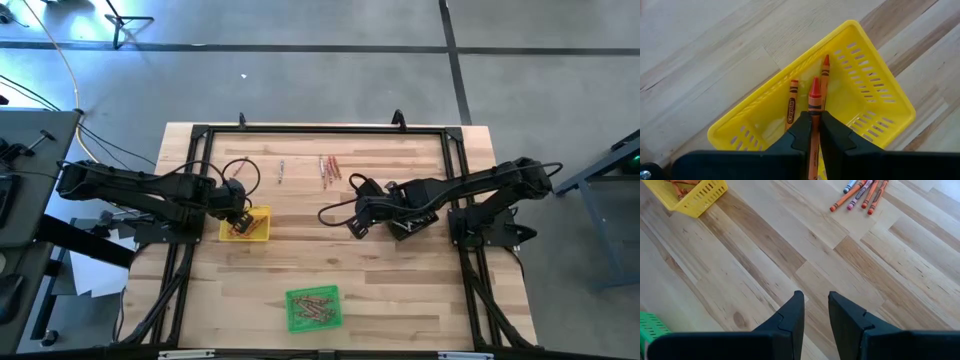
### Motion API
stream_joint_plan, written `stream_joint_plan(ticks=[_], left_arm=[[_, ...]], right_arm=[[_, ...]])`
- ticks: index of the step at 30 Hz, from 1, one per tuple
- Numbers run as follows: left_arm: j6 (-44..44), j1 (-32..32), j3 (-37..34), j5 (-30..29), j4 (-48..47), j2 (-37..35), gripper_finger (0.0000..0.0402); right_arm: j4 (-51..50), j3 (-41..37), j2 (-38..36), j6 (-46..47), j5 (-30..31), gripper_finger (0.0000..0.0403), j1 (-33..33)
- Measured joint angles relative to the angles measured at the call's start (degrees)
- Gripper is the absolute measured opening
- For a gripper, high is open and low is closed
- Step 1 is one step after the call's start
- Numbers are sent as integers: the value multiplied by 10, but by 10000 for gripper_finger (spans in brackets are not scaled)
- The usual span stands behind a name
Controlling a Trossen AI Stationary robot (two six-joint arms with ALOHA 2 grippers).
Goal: Sort crayons
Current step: Put the orange crayon into the yellow bin, then put the left pink crayon into the green bin
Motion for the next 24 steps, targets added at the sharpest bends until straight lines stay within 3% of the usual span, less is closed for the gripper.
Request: stream_joint_plan(ticks=[12, 17, 24], left_arm=[[1, 0, 0, 0, 2, 0, 60], [17, 4, 0, -2, 50, 0, 72], [138, 43, 1, -30, 159, 0, 74]], right_arm=[[0, 0, 0, 0, 0, 83, 0], [0, 0, 0, 0, 0, 83, 0], [0, 0, 0, -5, 0, 83, 0]])
